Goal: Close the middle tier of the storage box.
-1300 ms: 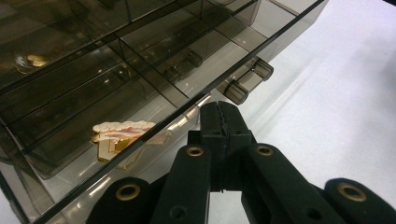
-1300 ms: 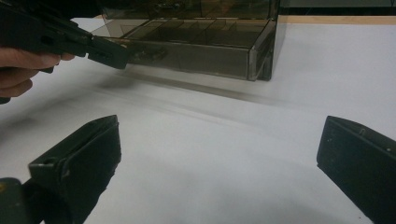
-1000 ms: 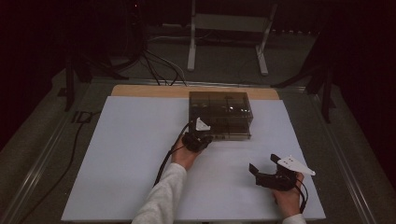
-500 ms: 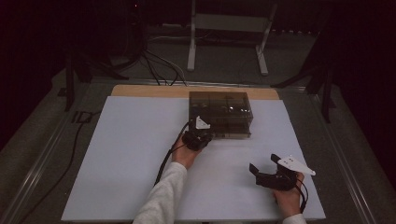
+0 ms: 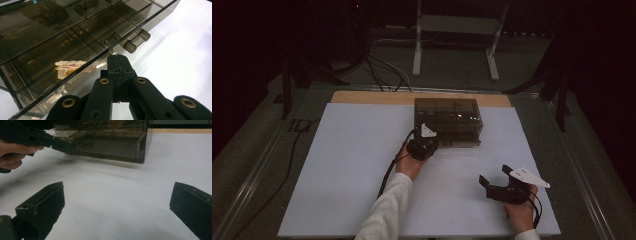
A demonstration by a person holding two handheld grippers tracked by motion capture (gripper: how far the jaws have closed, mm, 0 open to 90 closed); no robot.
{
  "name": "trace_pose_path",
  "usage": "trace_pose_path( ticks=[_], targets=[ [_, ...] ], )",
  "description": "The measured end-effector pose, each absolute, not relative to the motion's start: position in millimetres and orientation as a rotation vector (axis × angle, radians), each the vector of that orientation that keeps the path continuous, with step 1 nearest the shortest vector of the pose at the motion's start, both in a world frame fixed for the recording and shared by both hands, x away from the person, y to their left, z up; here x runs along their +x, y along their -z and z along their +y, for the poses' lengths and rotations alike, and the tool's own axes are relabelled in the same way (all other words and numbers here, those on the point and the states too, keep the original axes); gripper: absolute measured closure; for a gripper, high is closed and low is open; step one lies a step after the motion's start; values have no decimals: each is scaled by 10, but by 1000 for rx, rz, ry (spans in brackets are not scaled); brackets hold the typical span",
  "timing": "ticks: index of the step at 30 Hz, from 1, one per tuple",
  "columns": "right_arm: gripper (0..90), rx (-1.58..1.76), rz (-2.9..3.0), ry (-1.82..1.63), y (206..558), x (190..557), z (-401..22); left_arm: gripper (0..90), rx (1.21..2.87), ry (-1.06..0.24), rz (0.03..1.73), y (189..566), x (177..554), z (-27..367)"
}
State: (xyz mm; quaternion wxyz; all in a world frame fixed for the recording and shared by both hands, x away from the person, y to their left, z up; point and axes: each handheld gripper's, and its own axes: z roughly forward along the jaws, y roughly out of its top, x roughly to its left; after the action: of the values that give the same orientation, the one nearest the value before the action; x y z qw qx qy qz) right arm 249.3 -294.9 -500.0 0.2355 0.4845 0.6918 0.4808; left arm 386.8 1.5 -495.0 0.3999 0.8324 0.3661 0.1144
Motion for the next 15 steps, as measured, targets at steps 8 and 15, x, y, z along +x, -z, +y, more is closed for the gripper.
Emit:
trace_pose_path(
  ticks=[8,15],
  targets=[
    [0,1328,1898,-1319,5000,2493,-2951,900,2103,-300,932,4951,3883,15],
    [0,1328,1900,-1314,5002,2494,-2951,900,2101,-304,937,4951,3901,9]
  ],
)
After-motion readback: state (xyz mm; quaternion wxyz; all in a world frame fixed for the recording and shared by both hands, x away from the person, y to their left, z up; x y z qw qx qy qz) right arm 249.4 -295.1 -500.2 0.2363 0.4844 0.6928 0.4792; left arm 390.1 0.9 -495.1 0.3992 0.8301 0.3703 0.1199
